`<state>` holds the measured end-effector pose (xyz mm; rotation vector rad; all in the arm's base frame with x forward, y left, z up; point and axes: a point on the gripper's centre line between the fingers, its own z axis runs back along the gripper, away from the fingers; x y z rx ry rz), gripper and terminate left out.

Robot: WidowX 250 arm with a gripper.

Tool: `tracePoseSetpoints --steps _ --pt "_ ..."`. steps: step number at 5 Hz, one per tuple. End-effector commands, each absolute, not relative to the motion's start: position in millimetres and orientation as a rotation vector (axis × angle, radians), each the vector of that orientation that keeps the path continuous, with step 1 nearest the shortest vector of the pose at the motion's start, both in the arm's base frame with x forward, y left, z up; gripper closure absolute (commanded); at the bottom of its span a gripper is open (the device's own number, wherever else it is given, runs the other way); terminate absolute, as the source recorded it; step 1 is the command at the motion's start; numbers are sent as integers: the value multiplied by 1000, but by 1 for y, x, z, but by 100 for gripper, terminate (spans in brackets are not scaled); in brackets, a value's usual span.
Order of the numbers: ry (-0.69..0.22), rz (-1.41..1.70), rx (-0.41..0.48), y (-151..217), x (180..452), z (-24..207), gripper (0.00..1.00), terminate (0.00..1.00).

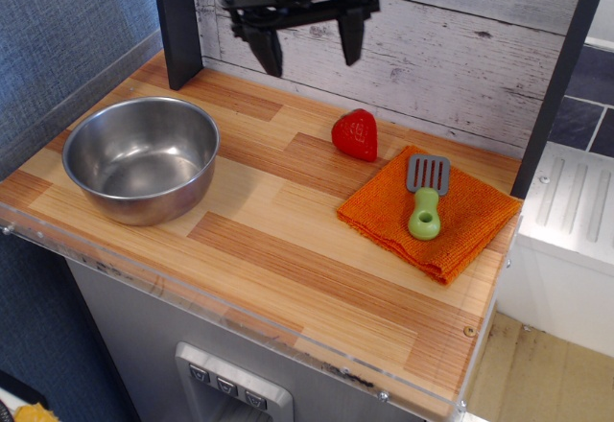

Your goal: Move vessel little bit upwards

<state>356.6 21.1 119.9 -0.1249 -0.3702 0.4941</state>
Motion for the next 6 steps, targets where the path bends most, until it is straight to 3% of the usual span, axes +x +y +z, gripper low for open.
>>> tracePoseSetpoints --steps 1,3,6 --pt "-402 420 56 48 337 136 0 0" --pt "-362 334 160 56 314 124 0 0" --pt "-214 362 212 74 297 83 0 0"
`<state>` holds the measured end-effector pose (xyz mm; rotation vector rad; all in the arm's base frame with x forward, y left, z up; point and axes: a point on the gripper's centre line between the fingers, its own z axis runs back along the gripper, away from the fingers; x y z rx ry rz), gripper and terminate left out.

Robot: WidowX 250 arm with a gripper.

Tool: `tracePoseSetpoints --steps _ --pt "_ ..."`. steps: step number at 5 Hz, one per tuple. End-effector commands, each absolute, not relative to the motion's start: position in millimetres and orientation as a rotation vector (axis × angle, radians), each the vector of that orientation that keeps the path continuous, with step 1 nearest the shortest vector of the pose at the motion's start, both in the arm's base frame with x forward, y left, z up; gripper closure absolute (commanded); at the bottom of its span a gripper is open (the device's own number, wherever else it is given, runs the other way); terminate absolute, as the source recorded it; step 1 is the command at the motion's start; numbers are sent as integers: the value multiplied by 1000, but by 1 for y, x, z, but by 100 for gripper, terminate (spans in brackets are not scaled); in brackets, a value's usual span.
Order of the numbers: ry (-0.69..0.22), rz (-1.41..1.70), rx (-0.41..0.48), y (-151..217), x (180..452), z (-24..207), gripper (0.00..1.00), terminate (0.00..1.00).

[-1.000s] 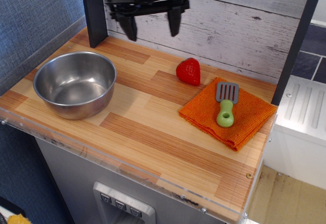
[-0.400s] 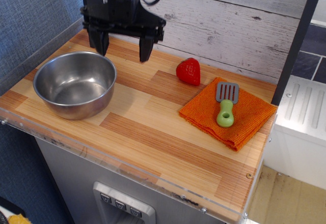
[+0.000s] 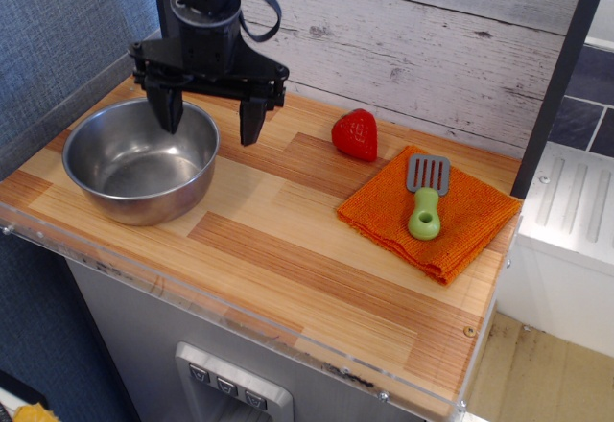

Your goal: Move vessel little bit upwards

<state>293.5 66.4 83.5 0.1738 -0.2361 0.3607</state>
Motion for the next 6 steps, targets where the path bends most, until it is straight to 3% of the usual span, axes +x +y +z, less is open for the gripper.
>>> tracePoseSetpoints --steps 1,4,5,6 --pt "-179 373 195 80 294 72 0 0" --pt "-126 367 203 79 296 41 0 0" --pt "-143 366 187 69 303 39 100 0" --pt "-160 377 180 69 305 43 100 0"
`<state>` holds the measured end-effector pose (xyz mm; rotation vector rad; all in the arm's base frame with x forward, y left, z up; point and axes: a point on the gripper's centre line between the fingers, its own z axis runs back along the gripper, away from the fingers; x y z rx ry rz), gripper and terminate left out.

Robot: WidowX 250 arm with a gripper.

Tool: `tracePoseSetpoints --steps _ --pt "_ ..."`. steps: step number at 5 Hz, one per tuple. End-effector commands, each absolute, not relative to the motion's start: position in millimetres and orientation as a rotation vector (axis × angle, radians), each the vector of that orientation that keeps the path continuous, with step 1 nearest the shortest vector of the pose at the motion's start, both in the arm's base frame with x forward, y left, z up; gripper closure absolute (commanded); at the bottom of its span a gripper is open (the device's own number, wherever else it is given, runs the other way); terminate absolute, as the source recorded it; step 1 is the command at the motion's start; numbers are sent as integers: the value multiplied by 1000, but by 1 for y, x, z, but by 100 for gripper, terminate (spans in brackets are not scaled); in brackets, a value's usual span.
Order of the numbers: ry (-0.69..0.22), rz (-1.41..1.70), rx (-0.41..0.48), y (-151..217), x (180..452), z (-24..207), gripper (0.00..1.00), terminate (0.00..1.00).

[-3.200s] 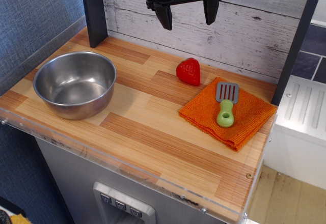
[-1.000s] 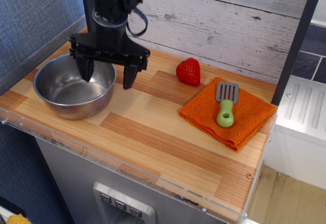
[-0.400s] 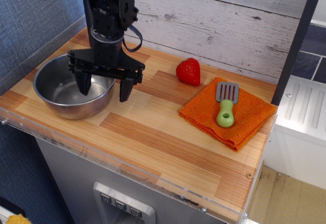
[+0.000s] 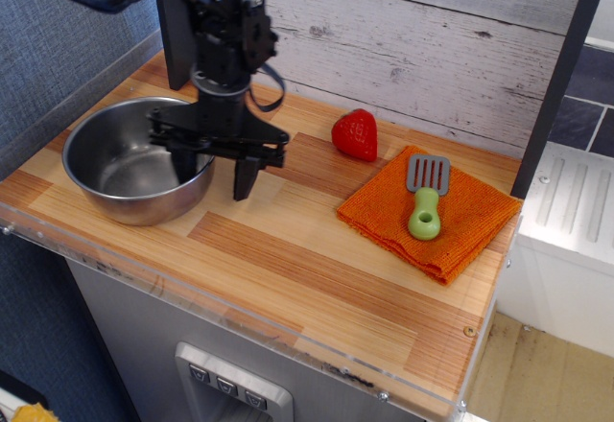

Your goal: Move vessel little bit upwards

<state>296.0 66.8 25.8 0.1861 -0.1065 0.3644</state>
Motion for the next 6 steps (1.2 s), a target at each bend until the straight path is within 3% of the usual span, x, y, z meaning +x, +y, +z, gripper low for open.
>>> tracePoseSetpoints --steps 1,4,6 --pt "-158 387 177 72 304 44 100 0" --pt "-151 421 167 83 302 55 100 0" --pt "-229 443 151 99 335 86 100 0"
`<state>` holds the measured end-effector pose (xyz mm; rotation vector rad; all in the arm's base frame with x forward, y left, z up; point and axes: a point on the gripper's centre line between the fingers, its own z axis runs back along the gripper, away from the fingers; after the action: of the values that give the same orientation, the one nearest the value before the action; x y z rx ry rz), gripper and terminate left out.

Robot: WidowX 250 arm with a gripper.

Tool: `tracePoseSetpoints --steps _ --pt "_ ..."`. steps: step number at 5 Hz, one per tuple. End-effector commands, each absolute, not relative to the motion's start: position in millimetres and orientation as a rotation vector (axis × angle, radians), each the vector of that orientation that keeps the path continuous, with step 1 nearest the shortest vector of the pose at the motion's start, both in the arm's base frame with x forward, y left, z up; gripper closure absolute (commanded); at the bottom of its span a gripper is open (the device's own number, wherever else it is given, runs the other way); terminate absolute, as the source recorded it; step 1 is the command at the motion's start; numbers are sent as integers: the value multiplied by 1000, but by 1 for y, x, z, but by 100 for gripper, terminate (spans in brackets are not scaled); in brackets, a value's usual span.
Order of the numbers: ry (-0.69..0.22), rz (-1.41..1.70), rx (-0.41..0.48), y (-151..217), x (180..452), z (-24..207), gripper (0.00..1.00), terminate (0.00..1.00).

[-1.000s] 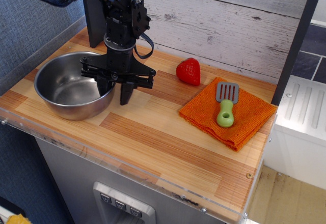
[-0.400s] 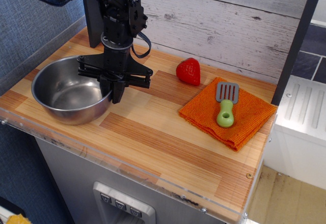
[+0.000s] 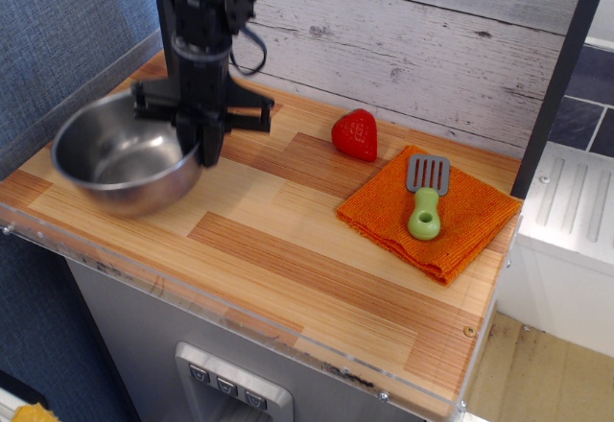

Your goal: Move vessel little bit upwards

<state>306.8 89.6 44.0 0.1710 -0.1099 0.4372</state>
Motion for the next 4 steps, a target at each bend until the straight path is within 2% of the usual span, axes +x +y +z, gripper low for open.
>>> tracePoseSetpoints --steps 1,3,4 --pt "-269 372 147 95 357 95 100 0" --pt "-247 194 155 69 385 79 100 0" --pt "-220 152 142 62 389 69 100 0"
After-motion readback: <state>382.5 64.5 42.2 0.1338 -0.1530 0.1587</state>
